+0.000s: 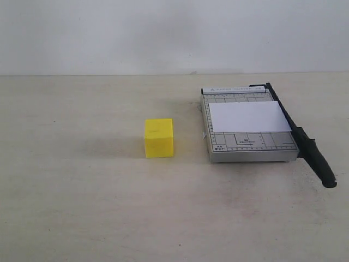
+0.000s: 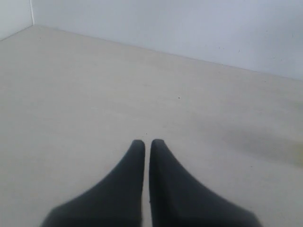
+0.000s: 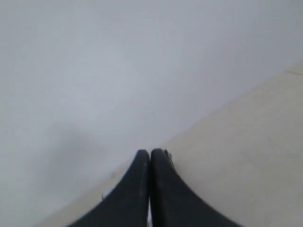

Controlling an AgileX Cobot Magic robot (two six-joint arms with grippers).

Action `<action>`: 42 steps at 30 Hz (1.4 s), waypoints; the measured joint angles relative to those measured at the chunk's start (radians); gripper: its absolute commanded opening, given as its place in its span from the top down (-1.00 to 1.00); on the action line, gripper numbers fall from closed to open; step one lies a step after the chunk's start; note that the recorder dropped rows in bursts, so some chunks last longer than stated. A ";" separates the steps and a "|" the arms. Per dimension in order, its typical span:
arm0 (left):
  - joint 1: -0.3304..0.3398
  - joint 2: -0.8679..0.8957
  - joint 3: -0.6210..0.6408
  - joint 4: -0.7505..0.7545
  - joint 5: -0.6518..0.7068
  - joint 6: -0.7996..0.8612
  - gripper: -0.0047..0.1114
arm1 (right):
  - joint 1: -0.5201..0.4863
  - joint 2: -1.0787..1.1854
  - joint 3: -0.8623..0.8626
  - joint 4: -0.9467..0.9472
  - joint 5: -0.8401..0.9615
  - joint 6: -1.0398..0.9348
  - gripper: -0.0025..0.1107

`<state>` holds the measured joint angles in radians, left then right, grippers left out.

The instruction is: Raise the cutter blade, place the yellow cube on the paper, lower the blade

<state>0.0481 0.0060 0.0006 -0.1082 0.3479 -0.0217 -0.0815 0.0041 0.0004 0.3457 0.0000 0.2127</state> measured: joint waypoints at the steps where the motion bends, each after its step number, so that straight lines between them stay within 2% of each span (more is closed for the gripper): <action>1: 0.000 0.000 0.000 0.000 0.000 0.000 0.84 | 0.000 0.000 0.000 0.003 -0.042 0.008 0.96; 3: 0.000 0.000 0.000 0.000 0.000 0.000 0.84 | 0.009 0.000 -0.018 0.002 -0.134 0.012 0.96; 6: 0.000 0.000 0.000 0.000 0.000 0.000 0.84 | 0.025 0.054 -0.155 -0.028 -0.171 -0.080 0.96; 10: 0.000 0.000 0.000 0.000 0.000 0.000 0.84 | 0.031 0.280 -0.385 -0.108 -0.068 -0.409 0.96; 14: 0.000 0.000 0.000 0.000 -0.002 0.000 0.84 | 0.031 0.515 -0.478 -0.121 -0.019 -0.595 0.96; 17: 0.000 0.000 0.000 0.000 -0.002 0.000 0.84 | 0.031 0.679 -0.505 -0.091 0.040 -0.594 0.85; 22: 0.000 0.000 0.000 0.000 -0.002 0.000 0.84 | 0.031 0.937 -0.507 -0.069 0.217 -0.567 0.25; 25: 0.000 0.000 0.000 0.000 -0.002 0.000 0.84 | 0.031 1.045 -0.526 -0.067 0.305 -0.567 0.02; 30: 0.000 0.000 0.000 0.000 -0.002 0.000 0.84 | 0.031 1.145 -0.559 -0.009 0.322 -0.567 0.01; 38: 0.000 0.000 0.000 0.000 -0.002 0.000 0.84 | 0.033 1.339 -0.566 0.038 0.207 -0.568 0.01; 42: 0.000 0.000 0.000 0.000 -0.002 0.000 0.84 | 0.078 1.422 -0.566 0.052 0.167 -0.618 0.01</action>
<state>0.0481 0.0060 0.0006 -0.1082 0.3459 -0.0217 -0.0037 1.4263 -0.5660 0.3975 0.1673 -0.4055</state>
